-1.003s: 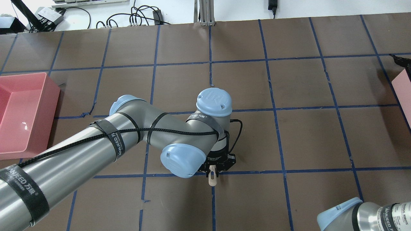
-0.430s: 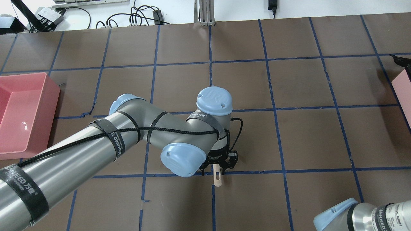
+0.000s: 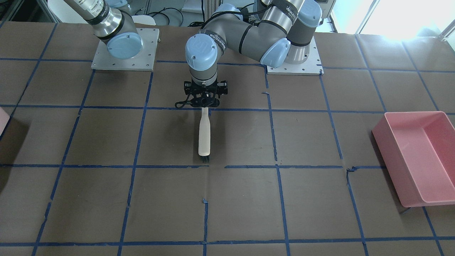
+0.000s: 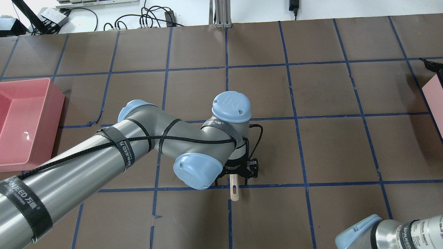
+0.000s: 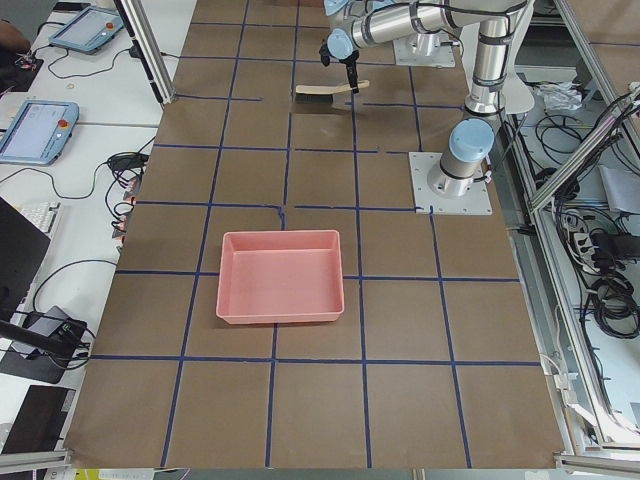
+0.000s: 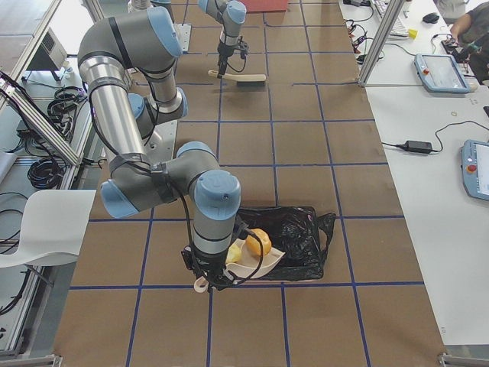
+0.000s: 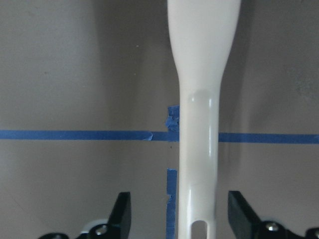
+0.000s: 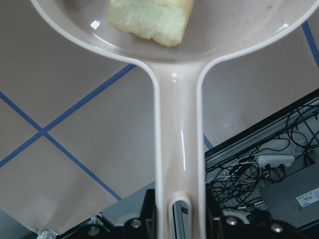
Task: Sweep and dump trash in nearest bin
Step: 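Hold the brush still with the left gripper while the right gripper carries the dustpan, then release the white brush onto the table and raise the left gripper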
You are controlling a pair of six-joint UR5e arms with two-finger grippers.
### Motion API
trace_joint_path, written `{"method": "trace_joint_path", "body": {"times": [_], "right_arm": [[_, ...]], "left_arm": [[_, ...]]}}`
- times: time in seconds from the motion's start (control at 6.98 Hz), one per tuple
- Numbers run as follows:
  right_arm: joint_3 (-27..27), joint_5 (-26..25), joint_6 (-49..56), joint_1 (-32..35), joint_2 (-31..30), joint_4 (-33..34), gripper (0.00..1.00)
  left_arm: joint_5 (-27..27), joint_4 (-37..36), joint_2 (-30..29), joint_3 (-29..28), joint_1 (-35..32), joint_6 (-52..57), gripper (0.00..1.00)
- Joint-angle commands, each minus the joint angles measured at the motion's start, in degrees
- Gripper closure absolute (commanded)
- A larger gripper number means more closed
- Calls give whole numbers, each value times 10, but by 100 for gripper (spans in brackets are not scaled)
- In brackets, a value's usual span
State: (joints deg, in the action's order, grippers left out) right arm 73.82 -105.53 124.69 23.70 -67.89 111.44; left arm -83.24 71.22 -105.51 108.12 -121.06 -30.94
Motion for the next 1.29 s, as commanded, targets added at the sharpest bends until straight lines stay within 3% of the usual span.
{"method": "trace_joint_path", "body": {"times": [0.0,0.29,0.57,0.72,1.15], "right_arm": [[-9,-13,5,25,2,17,97],[-7,-27,14,30,5,35,97],[-5,-28,17,31,6,51,98],[-5,-34,23,38,5,63,98],[-2,-49,36,78,3,126,98]], "left_arm": [[-1,-12,1,-4,6,42,1],[-1,11,9,-54,47,79,2],[-2,154,19,-160,133,198,2],[-1,162,21,-194,162,205,0],[-2,216,85,-211,201,263,0]]}}
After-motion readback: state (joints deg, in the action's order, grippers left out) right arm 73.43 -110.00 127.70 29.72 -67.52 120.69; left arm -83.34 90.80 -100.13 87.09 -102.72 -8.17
